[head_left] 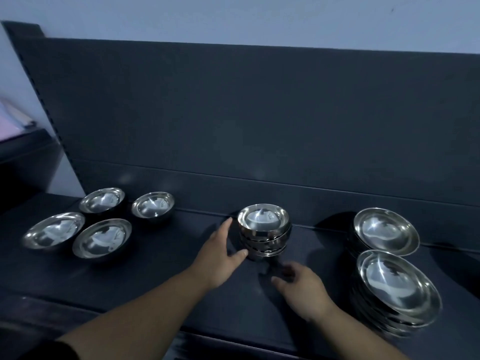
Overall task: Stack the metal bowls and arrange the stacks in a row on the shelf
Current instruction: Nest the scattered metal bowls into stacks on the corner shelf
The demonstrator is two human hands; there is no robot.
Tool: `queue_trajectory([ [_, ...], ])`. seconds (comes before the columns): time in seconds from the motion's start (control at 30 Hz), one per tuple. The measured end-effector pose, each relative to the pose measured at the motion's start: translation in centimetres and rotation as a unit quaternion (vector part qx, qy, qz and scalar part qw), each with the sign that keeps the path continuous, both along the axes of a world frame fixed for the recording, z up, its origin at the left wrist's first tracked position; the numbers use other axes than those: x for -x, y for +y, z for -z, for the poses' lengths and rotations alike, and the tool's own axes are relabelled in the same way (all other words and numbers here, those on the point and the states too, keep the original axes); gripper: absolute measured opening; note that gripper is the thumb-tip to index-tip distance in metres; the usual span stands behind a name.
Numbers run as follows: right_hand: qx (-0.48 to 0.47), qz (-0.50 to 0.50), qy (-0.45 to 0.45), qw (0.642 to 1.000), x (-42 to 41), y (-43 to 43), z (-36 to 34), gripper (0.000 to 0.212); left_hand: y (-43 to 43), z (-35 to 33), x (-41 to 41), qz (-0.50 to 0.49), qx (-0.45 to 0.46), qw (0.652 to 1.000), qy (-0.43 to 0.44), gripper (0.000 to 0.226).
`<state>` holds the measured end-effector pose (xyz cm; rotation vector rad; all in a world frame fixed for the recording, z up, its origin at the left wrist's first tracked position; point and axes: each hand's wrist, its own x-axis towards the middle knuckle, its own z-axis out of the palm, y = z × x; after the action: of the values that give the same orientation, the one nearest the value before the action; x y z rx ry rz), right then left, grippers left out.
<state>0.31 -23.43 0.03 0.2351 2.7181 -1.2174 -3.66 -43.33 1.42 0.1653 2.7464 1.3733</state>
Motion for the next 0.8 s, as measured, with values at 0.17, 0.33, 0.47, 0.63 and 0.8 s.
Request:
queue_trajectory([
  [0.17,-0.056,-0.132,-0.002,0.990,-0.5,-2.9,0.3,0.049,-4.4,1.6,-3.2,-0.068,0.135,0.987,0.044,0.081],
  [0.33,-0.054,-0.202,0.040,0.977,0.3,-7.3,-0.5,0.054,-11.1,0.6,-4.6,-0.137,0.252,0.953,0.101,0.076],
  [0.47,-0.075,-0.230,0.060,0.968,1.5,-11.7,-1.3,0.055,-17.5,-0.2,-5.3,-0.218,0.267,0.930,0.127,0.069],
  [0.63,-0.070,-0.240,0.054,0.967,3.0,-18.3,-1.6,0.056,-25.5,-0.2,-5.5,-0.286,0.244,0.917,0.134,0.062],
  [0.8,-0.063,-0.205,0.053,0.975,4.9,-25.5,-1.5,0.057,-33.2,-0.1,-4.3,-0.290,0.232,0.920,0.129,0.060],
])
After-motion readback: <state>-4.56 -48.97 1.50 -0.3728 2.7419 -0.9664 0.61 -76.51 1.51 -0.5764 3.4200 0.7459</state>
